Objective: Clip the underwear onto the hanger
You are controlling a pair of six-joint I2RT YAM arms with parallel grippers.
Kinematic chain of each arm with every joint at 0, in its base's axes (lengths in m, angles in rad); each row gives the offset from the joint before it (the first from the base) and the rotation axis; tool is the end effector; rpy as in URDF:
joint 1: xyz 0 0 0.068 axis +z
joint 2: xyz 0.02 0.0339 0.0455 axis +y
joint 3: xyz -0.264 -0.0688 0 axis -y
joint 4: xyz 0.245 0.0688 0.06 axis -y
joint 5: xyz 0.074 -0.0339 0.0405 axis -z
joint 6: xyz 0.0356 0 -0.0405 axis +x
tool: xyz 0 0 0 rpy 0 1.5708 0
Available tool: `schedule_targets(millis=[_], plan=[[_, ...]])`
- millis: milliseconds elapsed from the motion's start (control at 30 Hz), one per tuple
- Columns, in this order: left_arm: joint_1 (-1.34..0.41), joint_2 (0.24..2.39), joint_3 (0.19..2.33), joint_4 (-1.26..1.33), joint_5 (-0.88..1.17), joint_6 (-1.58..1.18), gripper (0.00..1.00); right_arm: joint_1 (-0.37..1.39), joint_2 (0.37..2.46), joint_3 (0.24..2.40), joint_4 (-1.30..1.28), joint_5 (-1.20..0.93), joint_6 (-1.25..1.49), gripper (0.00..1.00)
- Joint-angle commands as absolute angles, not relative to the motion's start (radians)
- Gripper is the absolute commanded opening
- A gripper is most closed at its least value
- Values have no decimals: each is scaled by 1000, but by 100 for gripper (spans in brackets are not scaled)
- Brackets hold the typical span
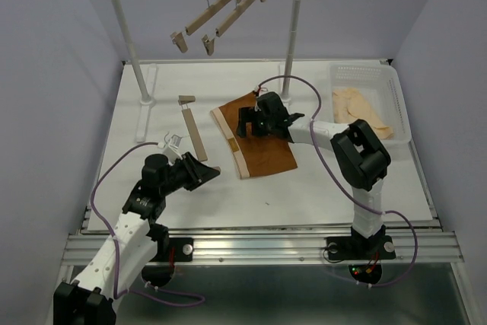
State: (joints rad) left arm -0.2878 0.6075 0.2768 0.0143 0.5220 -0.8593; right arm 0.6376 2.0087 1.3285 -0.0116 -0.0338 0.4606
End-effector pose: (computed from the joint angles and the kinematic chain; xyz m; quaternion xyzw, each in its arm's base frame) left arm 0.1427 -0.0608 0.2088 -0.0752 0.7932 -0.4832 0.3629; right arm 0.3565 0.2656 0.1752 -0.0871 0.9007 0.2351 0.3549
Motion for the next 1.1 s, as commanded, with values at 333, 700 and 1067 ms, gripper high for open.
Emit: schedule_targets(millis=[333,700,1067], plan=[[-273,512,325,46,489,-870,0,656,1730,1393,-274,-517,-681,100],[-273,541,308,104,434,-878,0,764,1678,1198,-367,-494,-908,99],[-273,649,304,161,466,-821,0,859,1720,1109,-298,-410,-902,86]])
